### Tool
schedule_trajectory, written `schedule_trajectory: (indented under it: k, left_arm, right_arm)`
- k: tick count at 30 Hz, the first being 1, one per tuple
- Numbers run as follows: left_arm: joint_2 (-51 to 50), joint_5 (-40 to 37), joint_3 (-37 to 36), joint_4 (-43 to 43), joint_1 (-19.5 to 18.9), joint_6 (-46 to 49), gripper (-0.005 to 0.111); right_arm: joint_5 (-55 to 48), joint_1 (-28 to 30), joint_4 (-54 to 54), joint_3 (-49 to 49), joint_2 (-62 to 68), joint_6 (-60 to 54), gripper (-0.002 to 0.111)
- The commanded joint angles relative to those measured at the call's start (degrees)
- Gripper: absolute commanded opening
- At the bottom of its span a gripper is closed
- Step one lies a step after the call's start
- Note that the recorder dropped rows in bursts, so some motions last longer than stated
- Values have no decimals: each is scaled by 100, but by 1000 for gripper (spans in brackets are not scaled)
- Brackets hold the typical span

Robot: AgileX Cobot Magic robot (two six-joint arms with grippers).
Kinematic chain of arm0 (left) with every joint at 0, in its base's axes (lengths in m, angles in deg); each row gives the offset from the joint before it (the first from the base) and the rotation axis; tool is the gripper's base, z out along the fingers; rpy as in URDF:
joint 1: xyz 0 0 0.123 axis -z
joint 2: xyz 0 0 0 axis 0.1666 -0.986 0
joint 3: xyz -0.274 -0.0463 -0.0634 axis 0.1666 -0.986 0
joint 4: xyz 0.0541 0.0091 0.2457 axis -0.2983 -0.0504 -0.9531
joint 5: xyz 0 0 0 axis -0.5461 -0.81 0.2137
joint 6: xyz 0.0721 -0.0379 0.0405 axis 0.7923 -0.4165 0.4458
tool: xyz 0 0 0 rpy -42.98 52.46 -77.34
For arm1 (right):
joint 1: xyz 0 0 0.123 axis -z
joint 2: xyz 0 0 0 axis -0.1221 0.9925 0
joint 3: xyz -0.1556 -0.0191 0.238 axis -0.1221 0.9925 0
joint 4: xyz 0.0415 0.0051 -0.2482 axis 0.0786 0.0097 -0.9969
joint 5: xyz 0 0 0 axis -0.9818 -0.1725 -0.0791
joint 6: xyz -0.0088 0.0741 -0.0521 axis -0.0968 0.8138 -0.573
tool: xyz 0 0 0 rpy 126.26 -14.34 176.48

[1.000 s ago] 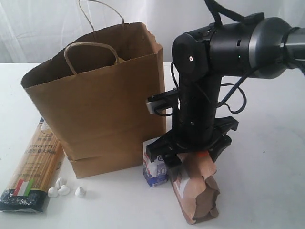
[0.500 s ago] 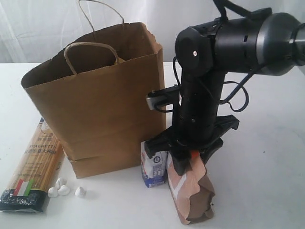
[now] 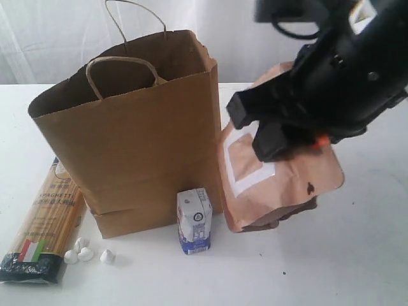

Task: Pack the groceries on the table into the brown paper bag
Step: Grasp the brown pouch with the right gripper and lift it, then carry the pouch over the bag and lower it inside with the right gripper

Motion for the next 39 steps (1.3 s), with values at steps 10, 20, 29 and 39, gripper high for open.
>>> schedule_trajectory:
  k: [10, 20, 29, 39]
  left_arm:
    - [31, 7, -18, 19, -13, 1, 0]
    - [31, 7, -18, 19, -13, 1, 0]
    - [31, 7, -18, 19, -13, 1, 0]
    - [31, 7, -18, 19, -13, 1, 0]
  right_arm:
    - [1470, 8, 452, -1784, -639, -230, 12]
    - [3986, 8, 505, -1937, 837, -368, 12]
    - [3250, 8, 483, -1927, 1753, -380, 12]
    - [4148, 8, 909, -1927, 2257, -542, 12]
